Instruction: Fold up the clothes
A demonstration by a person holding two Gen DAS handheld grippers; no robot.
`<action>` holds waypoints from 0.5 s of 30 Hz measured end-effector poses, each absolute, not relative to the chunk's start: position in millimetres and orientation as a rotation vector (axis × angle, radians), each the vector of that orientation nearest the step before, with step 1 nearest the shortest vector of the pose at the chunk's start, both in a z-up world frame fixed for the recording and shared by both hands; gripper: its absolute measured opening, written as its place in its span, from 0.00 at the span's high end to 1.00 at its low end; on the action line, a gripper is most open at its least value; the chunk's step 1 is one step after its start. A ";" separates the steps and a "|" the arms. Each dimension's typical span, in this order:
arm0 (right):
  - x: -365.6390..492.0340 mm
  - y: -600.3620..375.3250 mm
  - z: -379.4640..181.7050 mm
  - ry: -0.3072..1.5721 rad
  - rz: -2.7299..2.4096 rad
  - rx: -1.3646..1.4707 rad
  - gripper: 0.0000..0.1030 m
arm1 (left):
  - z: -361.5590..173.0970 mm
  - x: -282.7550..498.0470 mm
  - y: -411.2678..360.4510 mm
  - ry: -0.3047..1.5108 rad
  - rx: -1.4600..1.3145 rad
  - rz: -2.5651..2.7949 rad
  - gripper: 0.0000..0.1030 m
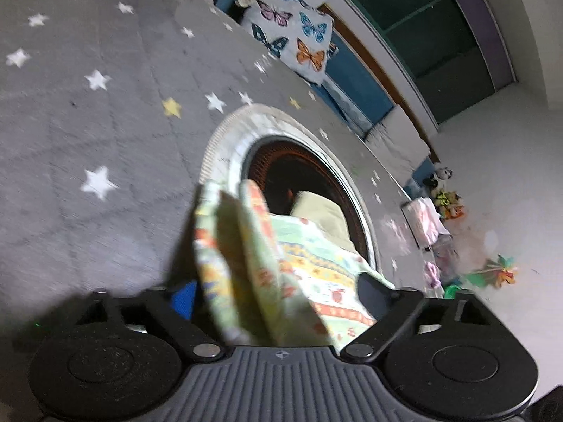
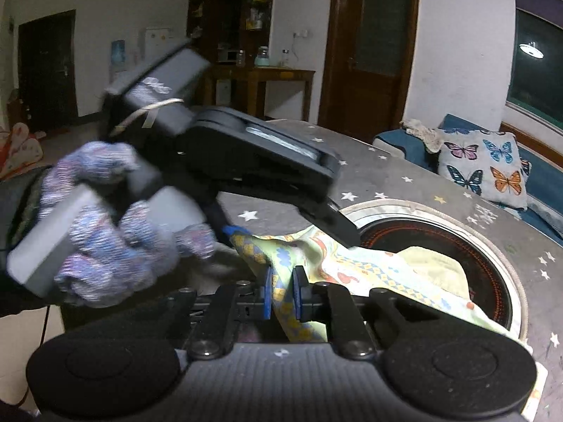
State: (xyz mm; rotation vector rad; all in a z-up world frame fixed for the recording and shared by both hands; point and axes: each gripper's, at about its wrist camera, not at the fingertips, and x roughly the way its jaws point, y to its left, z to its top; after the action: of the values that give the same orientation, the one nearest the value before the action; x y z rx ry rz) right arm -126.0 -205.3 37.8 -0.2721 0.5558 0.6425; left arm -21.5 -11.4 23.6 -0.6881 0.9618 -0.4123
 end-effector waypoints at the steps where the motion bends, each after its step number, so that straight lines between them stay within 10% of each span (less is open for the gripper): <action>1: -128.5 -205.5 36.9 0.557 0.651 -0.273 0.89 | 21.9 -20.9 -12.8 0.965 -0.689 -0.417 0.39; 5: -131.8 -212.2 34.4 0.573 0.664 -0.245 0.86 | 16.2 -19.2 -17.2 0.975 -0.687 -0.430 0.75; 15: -119.3 -287.8 34.6 0.610 0.474 -0.092 0.62 | 15.0 -26.3 -16.1 0.950 -0.615 -0.410 0.83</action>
State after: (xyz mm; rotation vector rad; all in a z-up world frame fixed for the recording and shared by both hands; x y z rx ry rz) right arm -119.3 -287.8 34.6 -0.0918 0.6098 0.4737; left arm -26.3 -16.1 15.0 -0.6154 0.9501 -0.4105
